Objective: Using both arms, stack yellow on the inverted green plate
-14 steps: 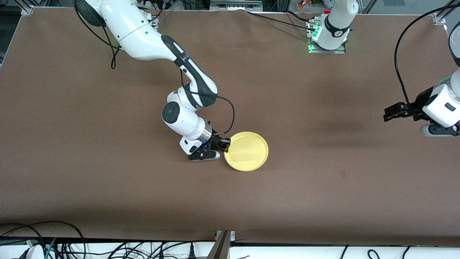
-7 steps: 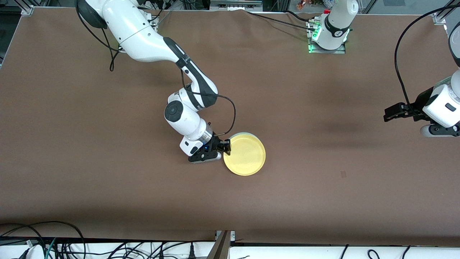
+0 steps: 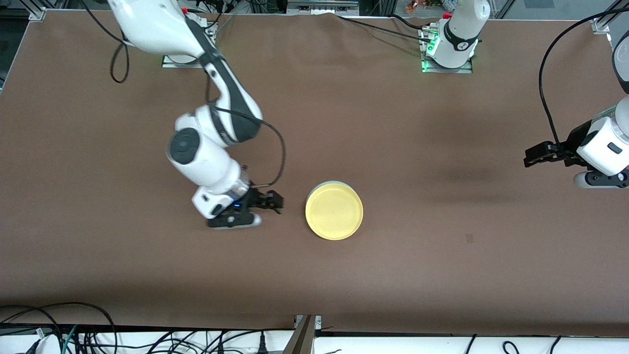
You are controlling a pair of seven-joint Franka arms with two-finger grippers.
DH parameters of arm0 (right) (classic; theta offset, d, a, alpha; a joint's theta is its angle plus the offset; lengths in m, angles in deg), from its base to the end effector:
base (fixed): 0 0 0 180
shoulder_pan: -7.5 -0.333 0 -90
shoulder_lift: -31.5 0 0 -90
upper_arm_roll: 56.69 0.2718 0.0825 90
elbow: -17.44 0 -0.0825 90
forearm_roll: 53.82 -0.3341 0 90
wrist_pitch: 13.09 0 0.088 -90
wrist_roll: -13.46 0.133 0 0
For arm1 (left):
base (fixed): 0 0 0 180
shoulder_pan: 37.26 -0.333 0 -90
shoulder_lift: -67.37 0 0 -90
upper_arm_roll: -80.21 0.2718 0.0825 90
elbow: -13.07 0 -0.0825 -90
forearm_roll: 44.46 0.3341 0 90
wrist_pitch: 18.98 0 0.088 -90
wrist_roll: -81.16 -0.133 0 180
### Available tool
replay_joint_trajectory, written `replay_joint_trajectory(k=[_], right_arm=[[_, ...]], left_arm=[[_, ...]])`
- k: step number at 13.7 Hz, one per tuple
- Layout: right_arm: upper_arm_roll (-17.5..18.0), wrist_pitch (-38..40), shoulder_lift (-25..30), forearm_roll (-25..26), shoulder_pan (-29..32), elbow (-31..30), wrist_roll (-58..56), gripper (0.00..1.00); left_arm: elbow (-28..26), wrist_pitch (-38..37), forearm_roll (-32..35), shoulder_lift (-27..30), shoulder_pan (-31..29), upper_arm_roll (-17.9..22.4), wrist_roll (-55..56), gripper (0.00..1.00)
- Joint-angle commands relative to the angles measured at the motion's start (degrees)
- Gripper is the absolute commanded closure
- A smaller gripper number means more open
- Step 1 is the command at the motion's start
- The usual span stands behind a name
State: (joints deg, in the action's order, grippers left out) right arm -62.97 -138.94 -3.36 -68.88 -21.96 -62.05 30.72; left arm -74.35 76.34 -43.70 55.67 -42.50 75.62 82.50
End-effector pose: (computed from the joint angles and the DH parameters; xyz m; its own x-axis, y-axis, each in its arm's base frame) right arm 0.6091 0.2913 0.3362 0.9911 -0.0182 0.1320 0.0122 -0.9742 -0.2255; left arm 0.5577 0.0112 0.4727 0.9973 0.0341 -0.0657 0.0342 -0.9994 0.0016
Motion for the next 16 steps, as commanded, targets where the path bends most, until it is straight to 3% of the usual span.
replay_joint_trajectory(k=[1,4,6,8,9,11,13,15,16], right_arm=[[-7.40,12.85,7.42,1.17,-0.42,-2.94,-0.29,0.00],[-16.90,24.48,11.91,3.01,-0.94,-2.50,-7.56,0.00],[-19.03,31.06,15.94,3.36,0.54,-2.33,-11.62,0.00],[-18.78,33.64,19.81,7.04,3.35,-2.94,-13.99,0.00],[-17.47,34.87,22.01,9.15,4.93,-3.81,-14.35,0.00],[-9.24,38.12,26.14,13.37,13.33,-5.65,-14.44,0.00],[-2.01,34.47,31.76,15.49,21.17,-13.71,-14.45,0.00],[1.69,29.19,36.87,15.85,26.27,-21.11,-14.62,0.00],[2.66,29.08,36.97,15.76,27.87,-21.05,-14.80,0.00]], left_arm=[[1.56,-0.40,-0.85,-0.78,0.23,0.03,-1.08,0.00],[2.78,-0.40,-0.76,-1.04,-0.03,-0.06,-1.08,0.00],[2.96,-0.40,-0.76,-1.22,-0.03,0.03,-1.08,0.00],[3.05,-0.40,-0.76,-1.22,-0.03,-0.06,-1.08,0.00],[3.05,-0.40,-0.76,-1.22,-0.03,0.02,-1.08,0.00],[3.05,-0.40,-0.76,-1.22,0.14,-0.06,-0.99,0.00],[3.05,-0.40,-0.76,-1.22,0.14,-0.06,-0.99,0.00],[3.05,-0.40,-0.85,-1.22,0.05,-0.06,-1.07,0.00],[3.05,-0.40,-0.76,-1.22,0.05,-0.06,-1.08,0.00]])
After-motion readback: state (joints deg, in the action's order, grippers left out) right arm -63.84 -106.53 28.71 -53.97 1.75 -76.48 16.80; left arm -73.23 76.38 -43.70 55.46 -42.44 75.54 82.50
